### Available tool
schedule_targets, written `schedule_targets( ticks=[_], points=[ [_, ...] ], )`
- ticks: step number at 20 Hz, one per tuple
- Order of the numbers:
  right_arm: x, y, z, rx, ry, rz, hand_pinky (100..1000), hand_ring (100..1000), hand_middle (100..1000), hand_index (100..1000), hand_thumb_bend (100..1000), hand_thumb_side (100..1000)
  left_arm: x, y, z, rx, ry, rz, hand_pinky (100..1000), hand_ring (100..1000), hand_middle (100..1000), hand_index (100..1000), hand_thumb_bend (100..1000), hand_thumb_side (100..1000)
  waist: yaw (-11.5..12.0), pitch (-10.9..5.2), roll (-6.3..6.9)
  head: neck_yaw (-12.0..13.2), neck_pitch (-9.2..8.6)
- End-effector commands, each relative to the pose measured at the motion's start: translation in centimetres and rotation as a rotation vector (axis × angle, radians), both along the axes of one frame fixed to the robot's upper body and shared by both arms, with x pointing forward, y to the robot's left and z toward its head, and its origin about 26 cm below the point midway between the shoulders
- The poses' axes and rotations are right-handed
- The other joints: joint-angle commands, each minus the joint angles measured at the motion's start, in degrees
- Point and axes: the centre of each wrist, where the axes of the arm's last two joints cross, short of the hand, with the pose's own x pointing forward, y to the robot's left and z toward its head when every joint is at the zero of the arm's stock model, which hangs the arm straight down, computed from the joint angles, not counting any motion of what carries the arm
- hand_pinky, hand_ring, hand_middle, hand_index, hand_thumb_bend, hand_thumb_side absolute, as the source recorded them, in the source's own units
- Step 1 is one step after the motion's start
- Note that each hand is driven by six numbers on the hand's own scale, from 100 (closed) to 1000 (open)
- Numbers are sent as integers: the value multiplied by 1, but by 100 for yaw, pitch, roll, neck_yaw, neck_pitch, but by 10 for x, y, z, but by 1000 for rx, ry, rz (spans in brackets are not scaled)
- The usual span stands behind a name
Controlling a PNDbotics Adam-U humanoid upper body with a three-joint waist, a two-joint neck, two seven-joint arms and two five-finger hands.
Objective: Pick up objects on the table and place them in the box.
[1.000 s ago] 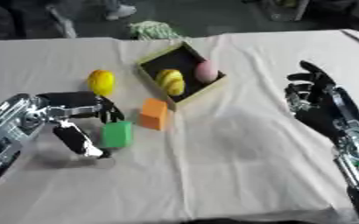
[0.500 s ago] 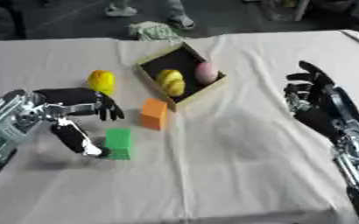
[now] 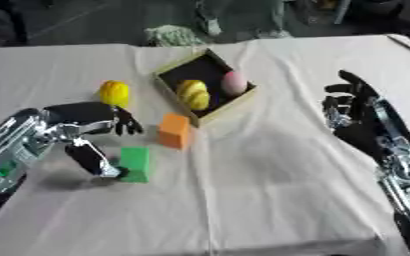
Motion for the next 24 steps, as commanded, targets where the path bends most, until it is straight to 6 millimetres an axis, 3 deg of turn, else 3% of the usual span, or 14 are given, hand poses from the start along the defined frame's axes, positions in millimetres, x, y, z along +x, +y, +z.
schedule_targets(
  ticks=[1, 12, 16, 18, 20, 24],
  points=[
    [2, -2, 8, -14, -24, 4, 665, 705, 754, 970, 100, 293, 3, 1, 1, 31, 2, -2, 742, 697, 713, 863, 487, 328, -9, -82, -4, -12, 28],
    [2, -2, 7, -12, -20, 1, 665, 706, 756, 970, 100, 294, 10, 0, -19, 65, 71, -14, 723, 666, 681, 845, 466, 310, -20, -78, -10, -18, 28],
    [2, -2, 6, -10, -19, 1, 665, 706, 756, 970, 100, 295, 11, -1, -18, 66, 68, -14, 685, 604, 612, 802, 431, 271, -19, -80, -7, -26, 28],
    [2, -2, 6, -10, -19, 0, 665, 706, 757, 970, 100, 299, 11, -1, -16, 43, 33, -4, 599, 508, 507, 713, 344, 230, -20, -84, -9, -34, 28],
    [1, -3, 5, -10, -16, -3, 665, 707, 757, 970, 100, 299, 10, -1, -11, 9, -14, 5, 536, 441, 433, 643, 317, 214, -20, -86, -10, -36, 28],
    [1, -4, 5, -12, -14, -6, 665, 707, 757, 970, 100, 299, 4, -3, 18, -58, -112, -5, 513, 404, 389, 599, 331, 217, -13, -92, -2, -55, 28]
  ],
)
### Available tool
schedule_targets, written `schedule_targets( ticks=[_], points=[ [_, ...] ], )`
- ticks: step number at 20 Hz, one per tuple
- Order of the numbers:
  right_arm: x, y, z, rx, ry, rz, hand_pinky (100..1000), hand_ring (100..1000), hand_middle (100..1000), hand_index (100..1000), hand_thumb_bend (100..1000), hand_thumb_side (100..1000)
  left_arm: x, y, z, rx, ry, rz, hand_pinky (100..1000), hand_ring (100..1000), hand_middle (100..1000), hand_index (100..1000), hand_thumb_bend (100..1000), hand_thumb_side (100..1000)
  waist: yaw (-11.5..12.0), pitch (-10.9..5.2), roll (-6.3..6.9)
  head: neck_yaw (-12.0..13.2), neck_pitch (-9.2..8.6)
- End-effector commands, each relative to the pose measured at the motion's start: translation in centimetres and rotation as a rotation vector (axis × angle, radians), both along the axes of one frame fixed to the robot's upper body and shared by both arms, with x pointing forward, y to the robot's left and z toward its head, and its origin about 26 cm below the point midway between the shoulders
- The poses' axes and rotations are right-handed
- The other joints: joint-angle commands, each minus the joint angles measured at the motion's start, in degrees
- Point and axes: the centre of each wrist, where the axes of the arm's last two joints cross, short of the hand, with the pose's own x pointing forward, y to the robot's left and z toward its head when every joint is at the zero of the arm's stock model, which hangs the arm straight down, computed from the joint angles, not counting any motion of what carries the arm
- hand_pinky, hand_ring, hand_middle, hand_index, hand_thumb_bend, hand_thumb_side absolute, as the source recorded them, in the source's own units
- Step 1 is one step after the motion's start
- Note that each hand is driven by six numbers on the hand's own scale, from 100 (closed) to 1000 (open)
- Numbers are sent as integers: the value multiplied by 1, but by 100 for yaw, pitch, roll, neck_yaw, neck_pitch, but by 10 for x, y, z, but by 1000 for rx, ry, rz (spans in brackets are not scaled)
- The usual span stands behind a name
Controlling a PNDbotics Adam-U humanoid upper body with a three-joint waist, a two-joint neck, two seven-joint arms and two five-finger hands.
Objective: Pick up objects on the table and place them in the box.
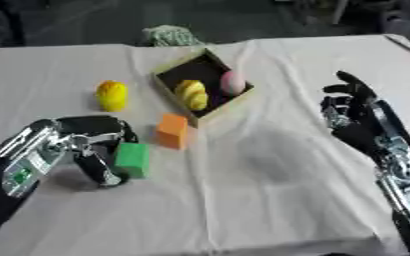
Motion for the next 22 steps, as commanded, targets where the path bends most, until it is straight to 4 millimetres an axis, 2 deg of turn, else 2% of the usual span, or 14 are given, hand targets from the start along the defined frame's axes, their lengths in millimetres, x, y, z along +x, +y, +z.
schedule_targets(
  ticks=[1, 4, 5, 6, 7, 10, 15, 22],
  points=[
    [1, -4, 6, -12, -19, -4, 665, 707, 758, 970, 100, 300, -3, 4, 42, -34, -115, -11, 515, 405, 389, 599, 336, 223, 3, -94, 12, -22, 28],
    [1, -4, 6, -15, -16, -2, 665, 707, 758, 970, 100, 300, -6, -1, 77, -48, -182, -29, 529, 411, 394, 606, 349, 230, 7, -104, 23, -45, 28],
    [1, -3, 5, -15, -15, -1, 666, 707, 758, 970, 100, 297, -5, -3, 85, -49, -198, -25, 530, 412, 393, 605, 281, 256, 3, -110, 25, -45, 28],
    [1, -3, 5, -16, -13, 2, 666, 707, 758, 970, 100, 300, 0, -6, 91, -51, -208, -16, 531, 412, 393, 605, 351, 229, -3, -116, 25, -43, 28],
    [1, -3, 4, -16, -12, 5, 666, 708, 758, 970, 100, 300, 5, -8, 94, -54, -217, -6, 534, 413, 394, 607, 353, 228, -16, -122, 22, -41, 28],
    [1, 0, 5, -16, -10, 17, 666, 708, 759, 970, 100, 301, 29, -18, 95, -67, -246, 33, 536, 414, 395, 608, 360, 228, -87, -104, 8, -18, 28],
    [4, 7, 9, -9, -21, 48, 666, 708, 759, 971, 100, 302, 65, -35, 86, -111, -309, 95, 539, 425, 402, 619, 380, 237, -282, 2, -19, 81, 28],
    [8, 19, 16, -3, -35, 100, 665, 708, 759, 970, 100, 304, 98, -44, 79, -206, -448, 266, 541, 437, 414, 639, 440, 272, -570, 174, -31, 258, 11]
  ],
)
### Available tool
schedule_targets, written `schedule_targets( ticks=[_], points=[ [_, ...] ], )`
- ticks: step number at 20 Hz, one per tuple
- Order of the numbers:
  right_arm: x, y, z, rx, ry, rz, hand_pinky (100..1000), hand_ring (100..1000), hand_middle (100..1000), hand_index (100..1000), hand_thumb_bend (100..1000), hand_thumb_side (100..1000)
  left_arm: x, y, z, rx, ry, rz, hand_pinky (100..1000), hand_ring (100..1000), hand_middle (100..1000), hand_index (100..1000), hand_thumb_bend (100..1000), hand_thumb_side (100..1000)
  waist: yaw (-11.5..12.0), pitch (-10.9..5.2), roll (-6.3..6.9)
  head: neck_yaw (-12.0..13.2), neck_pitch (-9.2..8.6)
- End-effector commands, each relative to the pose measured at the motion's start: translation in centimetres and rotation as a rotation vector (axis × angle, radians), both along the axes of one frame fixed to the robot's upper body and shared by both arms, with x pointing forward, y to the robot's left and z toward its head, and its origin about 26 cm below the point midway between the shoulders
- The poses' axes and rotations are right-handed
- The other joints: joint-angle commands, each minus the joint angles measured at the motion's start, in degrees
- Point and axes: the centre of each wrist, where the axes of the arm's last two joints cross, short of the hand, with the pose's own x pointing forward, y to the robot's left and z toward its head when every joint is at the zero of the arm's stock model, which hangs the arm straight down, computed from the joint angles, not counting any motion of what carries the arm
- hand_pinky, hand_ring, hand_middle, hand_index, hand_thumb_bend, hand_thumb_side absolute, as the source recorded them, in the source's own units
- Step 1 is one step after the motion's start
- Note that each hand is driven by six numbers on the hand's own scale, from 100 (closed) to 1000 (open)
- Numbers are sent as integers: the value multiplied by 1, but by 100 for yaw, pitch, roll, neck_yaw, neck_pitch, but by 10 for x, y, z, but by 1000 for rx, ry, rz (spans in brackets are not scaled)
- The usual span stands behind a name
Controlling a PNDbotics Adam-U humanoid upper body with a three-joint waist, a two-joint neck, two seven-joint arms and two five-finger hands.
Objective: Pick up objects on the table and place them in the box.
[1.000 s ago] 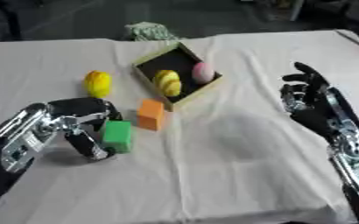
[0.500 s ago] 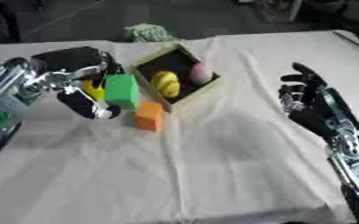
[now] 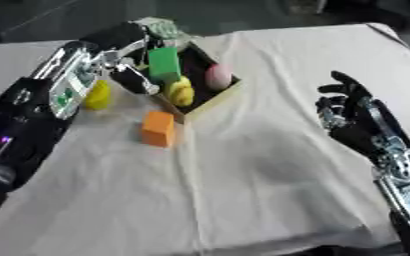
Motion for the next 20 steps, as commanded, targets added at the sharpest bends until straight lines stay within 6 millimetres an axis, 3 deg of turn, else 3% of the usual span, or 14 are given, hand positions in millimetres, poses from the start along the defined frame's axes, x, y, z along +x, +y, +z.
schedule_targets(
  ticks=[1, 4, 7, 9, 12, 16, 20],
  points=[
    [2, 5, 11, 2, -32, 30, 665, 708, 759, 970, 100, 304, 12, 1, 10, -60, -98, 90, 547, 452, 429, 656, 456, 281, -64, -47, -5, 75, -7],
    [4, 10, 14, 6, -40, 53, 665, 709, 759, 970, 100, 305, 20, 2, 7, -117, -167, 183, 569, 485, 463, 691, 499, 317, -191, 18, 0, 129, -82],
    [5, 14, 17, 8, -45, 65, 665, 708, 759, 970, 100, 305, 25, 2, 1, -144, -198, 232, 617, 549, 531, 753, 632, 436, -271, 62, 3, 158, -127],
    [5, 15, 18, 10, -48, 69, 665, 708, 759, 970, 100, 305, 26, 2, -3, -142, -193, 233, 674, 641, 638, 822, 744, 526, -293, 79, 9, 162, -142],
    [6, 15, 18, 10, -49, 68, 665, 708, 759, 970, 100, 306, 25, 1, -6, -135, -181, 210, 707, 692, 706, 862, 824, 588, -294, 93, 19, 146, -142],
    [5, 13, 17, 9, -47, 62, 664, 708, 759, 969, 100, 306, 23, 1, 1, -135, -170, 150, 711, 686, 701, 858, 833, 602, -274, 95, 29, 119, -138],
    [5, 8, 14, 5, -41, 43, 664, 708, 759, 969, 100, 307, 12, 5, 22, -115, -134, 16, 707, 663, 667, 829, 752, 551, -181, 43, 67, 32, -106]
  ],
)
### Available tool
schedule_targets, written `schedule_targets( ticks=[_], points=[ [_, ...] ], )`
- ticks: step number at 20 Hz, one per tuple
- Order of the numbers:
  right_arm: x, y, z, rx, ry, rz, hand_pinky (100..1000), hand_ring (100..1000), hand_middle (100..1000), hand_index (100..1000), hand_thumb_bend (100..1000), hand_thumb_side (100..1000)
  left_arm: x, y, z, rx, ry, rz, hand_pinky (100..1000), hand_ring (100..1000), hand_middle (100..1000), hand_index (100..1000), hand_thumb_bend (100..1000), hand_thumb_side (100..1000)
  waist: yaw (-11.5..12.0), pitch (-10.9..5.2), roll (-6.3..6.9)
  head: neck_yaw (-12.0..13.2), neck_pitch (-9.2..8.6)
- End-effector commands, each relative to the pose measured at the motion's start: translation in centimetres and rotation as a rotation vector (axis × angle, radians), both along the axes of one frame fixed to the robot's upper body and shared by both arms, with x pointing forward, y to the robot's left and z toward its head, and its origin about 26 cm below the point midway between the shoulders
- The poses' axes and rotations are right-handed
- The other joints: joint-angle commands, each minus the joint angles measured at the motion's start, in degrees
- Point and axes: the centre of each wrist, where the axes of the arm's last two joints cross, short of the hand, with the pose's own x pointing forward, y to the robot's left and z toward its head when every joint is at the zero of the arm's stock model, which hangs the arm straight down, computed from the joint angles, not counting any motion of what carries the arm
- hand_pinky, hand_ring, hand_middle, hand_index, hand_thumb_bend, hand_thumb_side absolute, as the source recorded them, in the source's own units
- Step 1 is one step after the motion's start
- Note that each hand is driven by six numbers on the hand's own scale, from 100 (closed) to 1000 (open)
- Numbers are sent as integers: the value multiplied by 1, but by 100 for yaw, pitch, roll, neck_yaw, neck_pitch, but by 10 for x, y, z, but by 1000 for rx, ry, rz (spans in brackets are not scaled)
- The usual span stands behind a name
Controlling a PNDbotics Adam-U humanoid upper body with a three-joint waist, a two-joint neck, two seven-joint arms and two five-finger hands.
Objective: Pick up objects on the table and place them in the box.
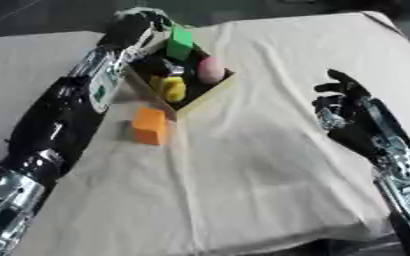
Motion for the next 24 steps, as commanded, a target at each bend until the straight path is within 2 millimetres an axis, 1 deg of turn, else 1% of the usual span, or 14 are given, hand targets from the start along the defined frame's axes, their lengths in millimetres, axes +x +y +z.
schedule_targets(
  ticks=[1, 2, 3, 4, 5, 8, 10, 12, 14, 18, 24],
  points=[
    [1, -8, 7, -5, -26, -20, 664, 708, 759, 969, 100, 310, -11, 10, 36, 35, -22, -112, 710, 660, 657, 822, 715, 520, 58, -158, 11, -86, -29],
    [0, -9, 6, -7, -24, -28, 664, 708, 759, 969, 100, 307, -17, 14, 43, 48, -12, -153, 707, 654, 651, 817, 684, 495, 100, -183, 25, -132, -11],
    [0, -11, 5, -11, -21, -35, 664, 708, 759, 969, 100, 307, -23, 18, 50, 56, 4, -190, 706, 652, 649, 814, 675, 486, 141, -207, 36, -169, 10],
    [-1, -13, 4, -13, -18, -42, 664, 708, 759, 969, 100, 307, -29, 21, 55, 64, 24, -224, 706, 643, 638, 806, 643, 451, 180, -231, 49, -195, 26],
    [-1, -15, 3, -16, -15, -48, 664, 708, 759, 969, 100, 307, -35, 25, 59, 77, 50, -258, 705, 639, 634, 803, 629, 436, 219, -255, 62, -221, 43],
    [-2, -18, 1, -21, -12, -62, 664, 707, 759, 969, 100, 308, -51, 37, 66, 130, 136, -319, 711, 644, 644, 810, 563, 359, 289, -304, 101, -282, 78],
    [-3, -20, -1, -25, -9, -68, 664, 707, 759, 969, 100, 309, -58, 45, 60, 170, 220, -339, 712, 651, 654, 823, 532, 323, 315, -330, 121, -307, 88],
    [-3, -22, -2, -27, -6, -73, 664, 707, 759, 969, 100, 308, -61, 50, 49, 198, 323, -348, 714, 657, 664, 830, 528, 309, 328, -349, 129, -330, 91],
    [-3, -22, -2, -27, -5, -75, 664, 708, 759, 969, 100, 308, -61, 52, 38, 217, 401, -354, 718, 669, 678, 838, 530, 302, 334, -359, 127, -342, 91],
    [-4, -21, -3, -23, -3, -74, 664, 708, 760, 969, 100, 309, -59, 45, 14, 247, 518, -382, 724, 686, 700, 849, 534, 304, 317, -369, 99, -341, 92],
    [-4, -21, -4, -18, 0, -73, 664, 708, 760, 969, 100, 308, -54, 36, -9, 267, 592, -396, 729, 696, 715, 857, 535, 301, 307, -385, 48, -334, 92]
  ],
)
